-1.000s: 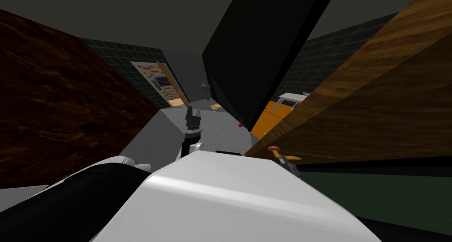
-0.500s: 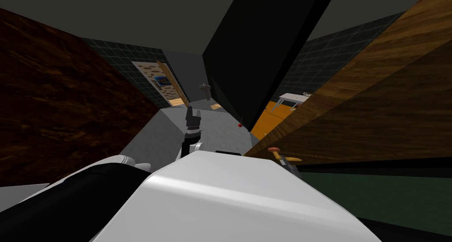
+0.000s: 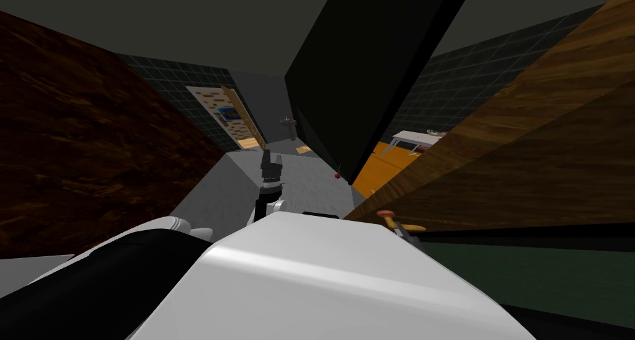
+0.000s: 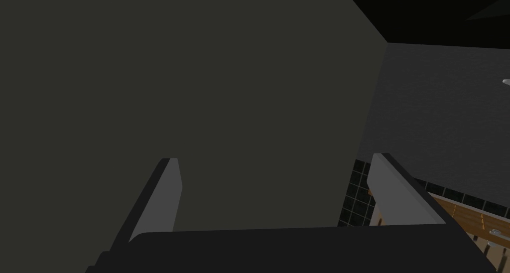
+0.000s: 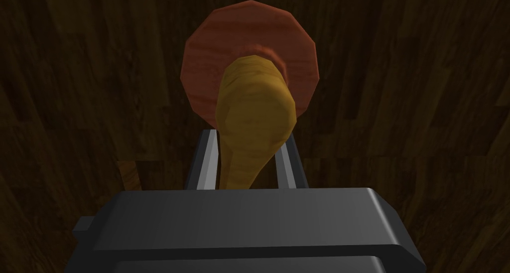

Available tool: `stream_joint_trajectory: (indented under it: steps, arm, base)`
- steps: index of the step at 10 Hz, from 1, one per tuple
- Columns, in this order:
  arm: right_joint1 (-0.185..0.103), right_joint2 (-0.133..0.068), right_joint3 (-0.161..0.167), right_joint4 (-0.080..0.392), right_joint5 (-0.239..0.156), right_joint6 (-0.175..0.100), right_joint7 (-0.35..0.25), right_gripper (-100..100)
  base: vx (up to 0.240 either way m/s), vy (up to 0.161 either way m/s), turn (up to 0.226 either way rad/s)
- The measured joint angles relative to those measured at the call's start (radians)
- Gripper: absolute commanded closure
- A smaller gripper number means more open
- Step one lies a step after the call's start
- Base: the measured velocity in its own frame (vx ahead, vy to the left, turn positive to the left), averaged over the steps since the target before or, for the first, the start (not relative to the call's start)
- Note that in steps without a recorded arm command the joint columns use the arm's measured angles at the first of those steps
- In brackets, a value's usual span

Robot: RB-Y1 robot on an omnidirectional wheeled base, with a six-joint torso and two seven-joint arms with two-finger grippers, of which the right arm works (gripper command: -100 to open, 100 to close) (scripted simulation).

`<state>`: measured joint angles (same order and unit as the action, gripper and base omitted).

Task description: Pull the door open

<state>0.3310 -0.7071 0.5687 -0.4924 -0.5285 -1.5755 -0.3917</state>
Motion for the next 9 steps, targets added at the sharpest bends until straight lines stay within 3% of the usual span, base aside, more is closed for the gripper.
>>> stream_joint_trajectory:
  steps: [1,3,4,5,7,8,9]
  arm:
    - [-0.034,0.026,0.009,0.085,0.007,-0.042,-0.016,100]
    - [-0.015,0.017,0.009,0.056,0.005,-0.042,-0.013,100]
    - [-0.022,0.029,0.018,0.098,0.007,-0.07,-0.018,100]
    - [0.008,0.018,0.021,0.042,0.005,-0.061,-0.002,100]
    - [0.013,0.028,0.031,0.084,0.009,-0.101,-0.009,100]
    - [0.035,0.022,0.038,0.06,0.01,-0.105,-0.003,100]
    - [0.035,0.029,0.044,0.073,0.013,-0.116,-0.002,100]
  base:
    - [-0.008,-0.004,0.006]
    - [-0.012,-0.028,0.008]
    - [-0.039,-0.064,0.0]
    - [-0.031,-0.04,0.002]
    - [-0.044,-0.061,-0.018]
    - [-0.052,-0.07,-0.015]
    - [-0.033,-0.02,0.002]
